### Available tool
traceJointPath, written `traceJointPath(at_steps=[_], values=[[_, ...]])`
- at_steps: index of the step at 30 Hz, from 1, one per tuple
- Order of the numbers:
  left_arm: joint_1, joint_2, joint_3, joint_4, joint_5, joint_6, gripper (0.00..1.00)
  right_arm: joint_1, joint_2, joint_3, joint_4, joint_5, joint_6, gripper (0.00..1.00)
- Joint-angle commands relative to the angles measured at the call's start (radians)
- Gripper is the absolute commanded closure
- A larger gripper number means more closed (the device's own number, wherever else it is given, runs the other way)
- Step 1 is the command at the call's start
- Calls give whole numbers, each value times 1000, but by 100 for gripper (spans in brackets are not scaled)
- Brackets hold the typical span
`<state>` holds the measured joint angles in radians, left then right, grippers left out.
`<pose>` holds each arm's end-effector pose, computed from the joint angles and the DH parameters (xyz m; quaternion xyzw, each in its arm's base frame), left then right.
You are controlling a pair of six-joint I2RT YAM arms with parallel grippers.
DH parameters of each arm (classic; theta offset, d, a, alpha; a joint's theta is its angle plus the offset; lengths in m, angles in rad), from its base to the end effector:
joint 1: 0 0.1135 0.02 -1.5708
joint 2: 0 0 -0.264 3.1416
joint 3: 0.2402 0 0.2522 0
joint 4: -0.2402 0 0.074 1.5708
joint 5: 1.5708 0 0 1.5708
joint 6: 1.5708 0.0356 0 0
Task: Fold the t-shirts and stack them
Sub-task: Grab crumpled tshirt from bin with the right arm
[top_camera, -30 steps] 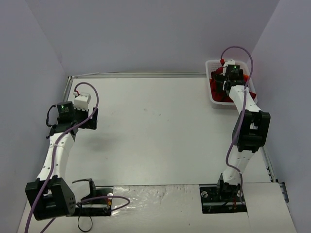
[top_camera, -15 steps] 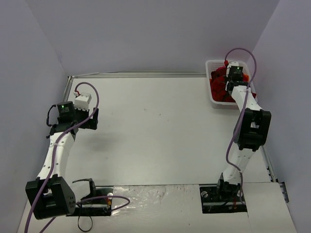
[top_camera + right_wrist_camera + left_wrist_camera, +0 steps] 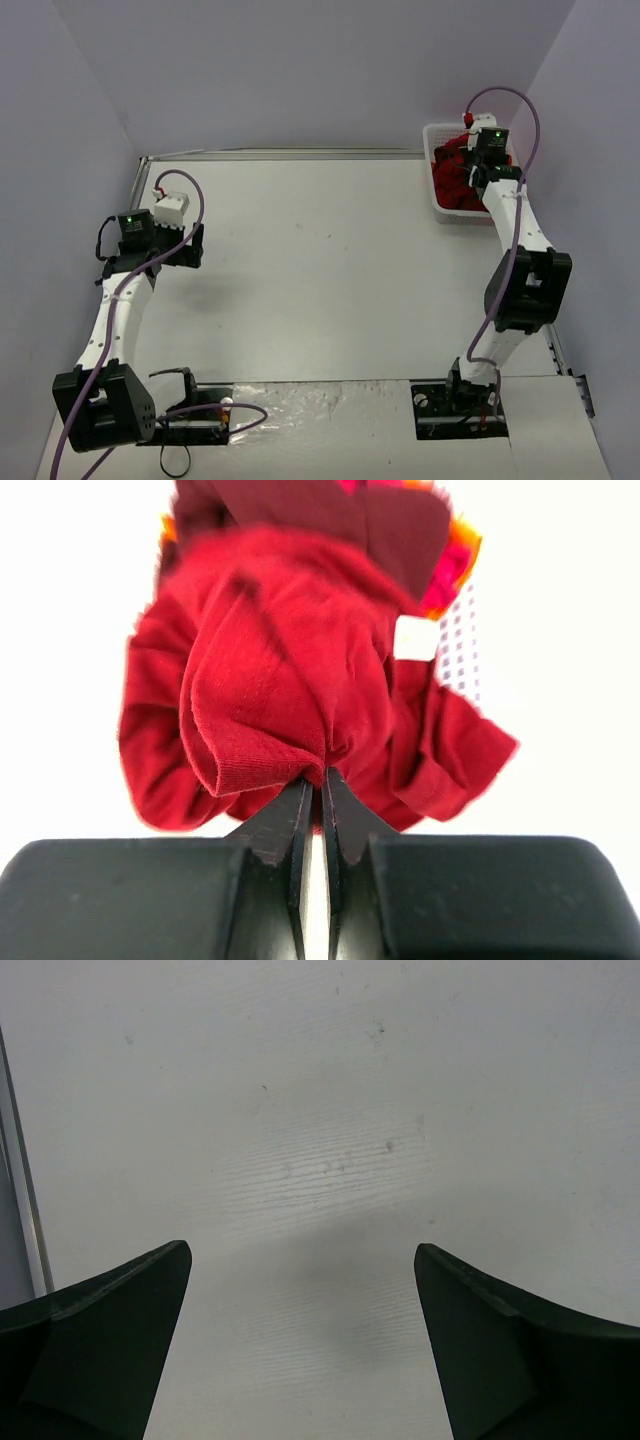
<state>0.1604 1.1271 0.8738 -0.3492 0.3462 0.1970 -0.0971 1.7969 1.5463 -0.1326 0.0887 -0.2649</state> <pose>0.2462 0.0276 0.2877 0.0961 0.8702 -0.0685 0.4783 0.4305 -0.0451 0.3272 -0.0447 0.8272 -0.1368 0.5432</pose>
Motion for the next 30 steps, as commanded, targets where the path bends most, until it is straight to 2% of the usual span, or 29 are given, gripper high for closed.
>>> traceJointPath(at_steps=[1,17,25,30], values=[[8,-6,51,-10,23,-1,6,28,-128,41,-44,-15,9,100],[8,-13,59,-28,46,-1,6,120,-280,204,-113,-78,13,100],[8,-7,59,-27,50,-1,6,221,-295,256,-157,-222,16,100],[8,-4,60,-28,51,2,6,324,-251,227,-243,-343,-75,100]])
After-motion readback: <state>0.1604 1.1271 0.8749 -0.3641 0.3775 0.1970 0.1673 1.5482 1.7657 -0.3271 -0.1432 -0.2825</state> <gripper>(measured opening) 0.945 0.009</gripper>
